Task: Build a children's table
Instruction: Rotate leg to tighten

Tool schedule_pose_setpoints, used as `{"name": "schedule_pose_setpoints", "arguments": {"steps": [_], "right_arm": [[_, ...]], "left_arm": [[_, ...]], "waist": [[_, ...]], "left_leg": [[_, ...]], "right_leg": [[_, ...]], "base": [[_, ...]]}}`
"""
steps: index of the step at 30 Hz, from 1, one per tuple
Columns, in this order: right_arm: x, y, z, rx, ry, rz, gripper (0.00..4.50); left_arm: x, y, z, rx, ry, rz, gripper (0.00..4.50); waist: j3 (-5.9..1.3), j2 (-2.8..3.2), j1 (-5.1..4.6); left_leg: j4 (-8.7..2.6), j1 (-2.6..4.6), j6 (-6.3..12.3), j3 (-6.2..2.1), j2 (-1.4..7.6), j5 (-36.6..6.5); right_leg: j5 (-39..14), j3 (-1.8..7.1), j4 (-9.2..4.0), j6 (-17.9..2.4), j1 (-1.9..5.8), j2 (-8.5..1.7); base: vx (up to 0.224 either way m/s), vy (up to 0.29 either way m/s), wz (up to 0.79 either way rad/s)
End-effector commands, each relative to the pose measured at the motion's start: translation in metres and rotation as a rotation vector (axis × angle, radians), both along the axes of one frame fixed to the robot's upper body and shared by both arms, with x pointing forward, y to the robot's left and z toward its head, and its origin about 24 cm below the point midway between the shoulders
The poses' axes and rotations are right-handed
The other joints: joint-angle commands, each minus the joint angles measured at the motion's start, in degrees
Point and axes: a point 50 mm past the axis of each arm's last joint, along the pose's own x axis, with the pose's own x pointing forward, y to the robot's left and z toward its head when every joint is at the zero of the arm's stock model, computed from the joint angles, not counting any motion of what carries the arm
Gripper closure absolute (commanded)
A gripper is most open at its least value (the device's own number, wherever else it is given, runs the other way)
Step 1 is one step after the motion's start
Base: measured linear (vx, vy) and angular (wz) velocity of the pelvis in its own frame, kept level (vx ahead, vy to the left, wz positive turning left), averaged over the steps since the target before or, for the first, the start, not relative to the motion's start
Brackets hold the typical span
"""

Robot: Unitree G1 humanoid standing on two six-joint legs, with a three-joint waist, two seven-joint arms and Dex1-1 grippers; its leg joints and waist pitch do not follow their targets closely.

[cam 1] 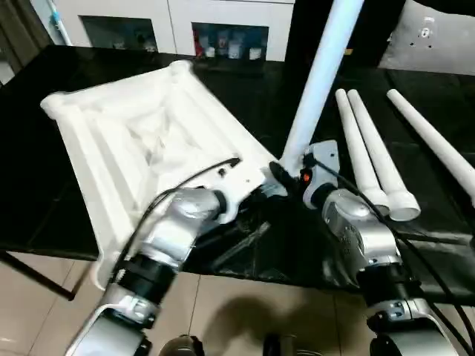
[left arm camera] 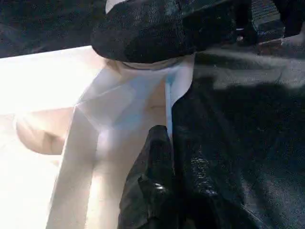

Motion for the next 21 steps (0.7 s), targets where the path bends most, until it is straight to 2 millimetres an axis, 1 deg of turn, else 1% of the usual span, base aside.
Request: {"name": "schedule_pose_setpoints", "arguments": {"steps": [1, 2, 3, 4, 5, 6, 7, 8, 10, 11, 13, 14, 15, 17, 18, 19, 20, 21], "right_arm": [[-0.011, 0.019, -0.025, 0.008, 0.124, 0.054, 1.76], [-0.012, 0.019, -0.026, 0.018, 0.125, 0.052, 1.76], [-0.012, 0.019, -0.026, 0.022, 0.126, 0.049, 1.41], [-0.013, 0.017, -0.026, 0.024, 0.120, 0.041, 1.06], [-0.013, 0.016, -0.027, 0.027, 0.118, 0.037, 1.06], [-0.013, 0.016, -0.027, 0.027, 0.118, 0.037, 0.97], [-0.013, 0.015, -0.026, 0.031, 0.111, 0.031, 0.85], [-0.012, 0.013, -0.025, 0.036, 0.101, 0.027, 0.85], [-0.012, 0.010, -0.023, 0.044, 0.086, 0.029, 0.60], [-0.013, 0.004, -0.019, 0.043, 0.051, 0.048, 0.60], [-0.015, -0.010, -0.013, 0.042, 0.002, 0.085, 0.40], [-0.015, -0.015, -0.011, 0.043, -0.013, 0.096, 0.22], [-0.016, -0.020, -0.008, 0.048, -0.027, 0.114, 0.22], [-0.021, -0.033, -0.002, 0.021, -0.059, 0.198, 0.06], [-0.022, -0.036, 0.000, 0.010, -0.065, 0.228, 0.06], [-0.024, -0.039, 0.001, 0.000, -0.068, 0.253, 0.06], [-0.027, -0.045, 0.005, -0.028, -0.079, 0.321, 0.06], [-0.028, -0.047, 0.006, -0.033, -0.081, 0.336, 0.06]], "left_arm": [[-0.002, -0.019, 0.015, -0.035, -0.066, -0.062, 4.50], [-0.001, -0.015, 0.015, -0.013, -0.070, -0.062, 4.50], [0.000, -0.013, 0.014, 0.001, -0.071, -0.059, 4.50], [0.002, -0.005, 0.012, 0.032, -0.073, -0.051, 4.50], [0.002, -0.003, 0.012, 0.041, -0.074, -0.042, 4.50], [0.002, -0.003, 0.012, 0.041, -0.074, -0.042, 4.50], [0.003, 0.000, 0.011, 0.052, -0.072, -0.039, 4.50], [0.004, 0.003, 0.010, 0.065, -0.074, -0.035, 4.50], [0.004, 0.006, 0.009, 0.082, -0.077, -0.041, 4.50], [0.004, 0.011, 0.007, 0.105, -0.076, -0.054, 4.50], [0.004, 0.021, 0.002, 0.144, -0.070, -0.084, 4.50], [0.004, 0.024, 0.000, 0.155, -0.065, -0.091, 4.50], [0.003, 0.027, -0.001, 0.164, -0.062, -0.103, 4.50], [0.003, 0.035, -0.003, 0.184, -0.049, -0.137, 4.50], [0.002, 0.036, -0.004, 0.190, -0.044, -0.148, 4.50], [0.002, 0.038, -0.004, 0.195, -0.040, -0.158, 4.50], [0.000, 0.041, -0.005, 0.207, -0.033, -0.204, 4.50], [-0.001, 0.042, -0.006, 0.209, -0.029, -0.215, 4.50]], "waist": [[-4.05, -0.35, 0.28], [-4.07, -0.27, 0.39], [-3.99, -0.22, 0.38], [-3.97, -0.04, 0.40], [-3.93, 0.00, 0.30], [-3.94, -0.02, 0.23], [-4.02, 0.02, 0.25], [-4.05, -0.01, 0.25], [-3.95, 0.06, 0.18], [-3.99, 0.05, 0.18], [-4.12, -0.03, 0.41], [-4.25, -0.04, 0.51], [-4.33, 0.06, 0.54], [-4.39, -0.02, 0.67], [-4.45, -0.05, 0.76], [-4.40, -0.04, 0.77], [-4.41, -0.10, 0.74], [-4.43, -0.13, 0.73]], "left_leg": [[-3.62, 0.02, 4.65, -1.38, 3.01, -9.68], [-3.63, 0.03, 4.82, -1.36, 3.09, -9.28], [-3.72, -0.02, 4.79, -1.38, 3.17, -9.46], [-3.75, 0.04, 4.66, -1.43, 3.21, -9.82], [-3.87, 0.14, 4.37, -1.46, 3.29, -10.82], [-3.89, 0.10, 4.15, -1.49, 3.33, -11.12], [-3.88, 0.11, 4.01, -1.51, 3.38, -11.03], [-3.87, 0.04, 3.98, -1.49, 3.41, -10.87], [-3.95, 0.12, 3.89, -1.49, 3.48, -11.56], [-3.93, 0.08, 3.83, -1.49, 3.48, -11.56], [-3.85, 0.02, 4.18, -1.48, 3.45, -11.28], [-3.74, -0.13, 4.63, -1.43, 3.47, -10.05], [-3.69, -0.23, 5.16, -1.40, 3.57, -8.74], [-3.51, -0.32, 5.96, -1.33, 3.41, -8.24], [-3.47, -0.41, 6.23, -1.35, 3.50, -7.35], [-3.45, -0.42, 6.53, -1.35, 3.47, -7.31], [-3.39, -0.46, 6.93, -1.34, 3.45, -7.22], [-3.34, -0.52, 7.28, -1.34, 3.45, -7.11]], "right_leg": [[-21.55, 3.52, -4.86, -7.98, 2.75, -5.60], [-20.72, 3.51, -4.86, -8.21, 2.73, -5.65], [-20.48, 3.43, -4.84, -8.41, 2.74, -5.62], [-20.65, 3.40, -4.85, -8.42, 2.71, -5.63], [-21.14, 3.35, -4.92, -8.33, 2.63, -5.55], [-20.86, 3.38, -4.84, -8.49, 2.68, -5.57], [-20.25, 3.43, -4.79, -8.83, 2.72, -5.67], [-19.79, 3.45, -4.74, -8.94, 2.75, -5.70], [-19.39, 3.46, -4.70, -9.26, 2.65, -5.65], [-19.30, 3.48, -4.65, -9.32, 2.70, -5.70], [-18.83, 3.57, -4.63, -9.00, 2.80, -5.77], [-16.72, 3.61, -4.34, -9.24, 2.92, -5.71], [-14.22, 3.62, -4.06, -9.99, 2.94, -5.64], [-13.35, 3.48, -4.06, -10.36, 3.12, -5.64], [-12.18, 3.49, -3.79, -10.60, 3.15, -5.58], [-11.89, 3.44, -3.79, -10.74, 3.16, -5.52], [-11.40, 3.44, -3.74, -11.01, 3.19, -5.55], [-11.04, 3.42, -3.65, -11.24, 3.30, -5.60]], "base": [[0.000, 0.000, 0.00], [0.000, 0.000, 0.00], [0.000, 0.000, 0.00], [0.000, 0.000, 0.00], [0.000, 0.000, 0.00], [0.000, 0.000, 0.00], [0.000, 0.000, 0.00], [0.000, 0.000, 0.00], [0.000, 0.000, 0.00], [0.000, 0.000, 0.00], [0.000, 0.000, 0.00], [0.000, 0.000, 0.00], [0.000, 0.000, 0.00], [0.000, 0.000, 0.00], [0.000, 0.000, 0.00], [0.000, 0.000, 0.00], [0.000, 0.000, 0.00], [0.000, 0.000, 0.00]]}}
